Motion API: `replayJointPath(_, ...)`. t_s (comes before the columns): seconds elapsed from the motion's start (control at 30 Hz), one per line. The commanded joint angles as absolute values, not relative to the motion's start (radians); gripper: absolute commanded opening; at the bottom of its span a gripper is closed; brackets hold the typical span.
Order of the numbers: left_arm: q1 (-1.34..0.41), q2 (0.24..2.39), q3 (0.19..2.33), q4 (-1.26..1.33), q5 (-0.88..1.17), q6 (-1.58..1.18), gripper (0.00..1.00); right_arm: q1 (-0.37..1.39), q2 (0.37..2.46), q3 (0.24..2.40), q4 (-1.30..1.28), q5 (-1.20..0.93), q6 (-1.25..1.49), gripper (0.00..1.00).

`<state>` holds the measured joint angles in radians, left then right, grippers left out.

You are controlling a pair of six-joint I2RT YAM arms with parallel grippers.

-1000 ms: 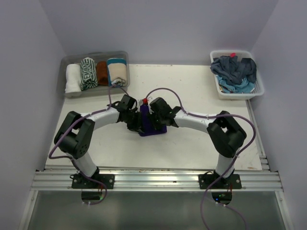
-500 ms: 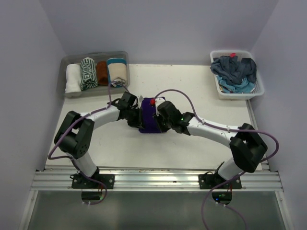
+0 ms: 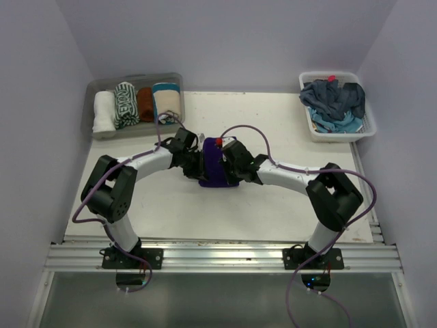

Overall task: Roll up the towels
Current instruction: Roll the towel

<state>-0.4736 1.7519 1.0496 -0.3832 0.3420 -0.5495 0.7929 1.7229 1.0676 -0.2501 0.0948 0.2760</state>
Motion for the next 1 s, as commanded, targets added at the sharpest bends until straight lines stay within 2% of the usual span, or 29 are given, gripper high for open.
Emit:
replayJointPath(0.0, -0.476, 1.729, 1.091, -0.376, 0.327, -0.549, 0.23, 0.782, 1.714, 1.071, -0.195, 0.115, 0.33, 0.17)
replayJointPath(0.27, -0.476, 1.729, 1.118, -0.402, 0.293, -0.545, 0.44, 0.738, 1.756, 1.052, -0.187, 0.1, 0.44, 0.13)
replayJointPath(0.57, -0.474, 1.641, 1.065, -0.367, 0.226, -0.563, 0.43, 0.71, 1.772, 1.063, -0.244, 0.08, 0.489, 0.11)
replayJointPath(0.77, -0.471, 1.669, 1.075, -0.376, 0.239, -0.564, 0.43, 0.712, 1.697, 1.068, -0.275, 0.127, 0.371, 0.21)
replayJointPath(0.8, -0.471, 1.675, 1.077, -0.371, 0.242, -0.566, 0.43, 0.718, 1.689, 1.069, -0.288, 0.147, 0.351, 0.27)
replayJointPath(0.97, -0.443, 1.68, 1.08, -0.364, 0.278, -0.563, 0.43, 0.79, 1.648, 1.063, -0.295, 0.23, 0.195, 0.4)
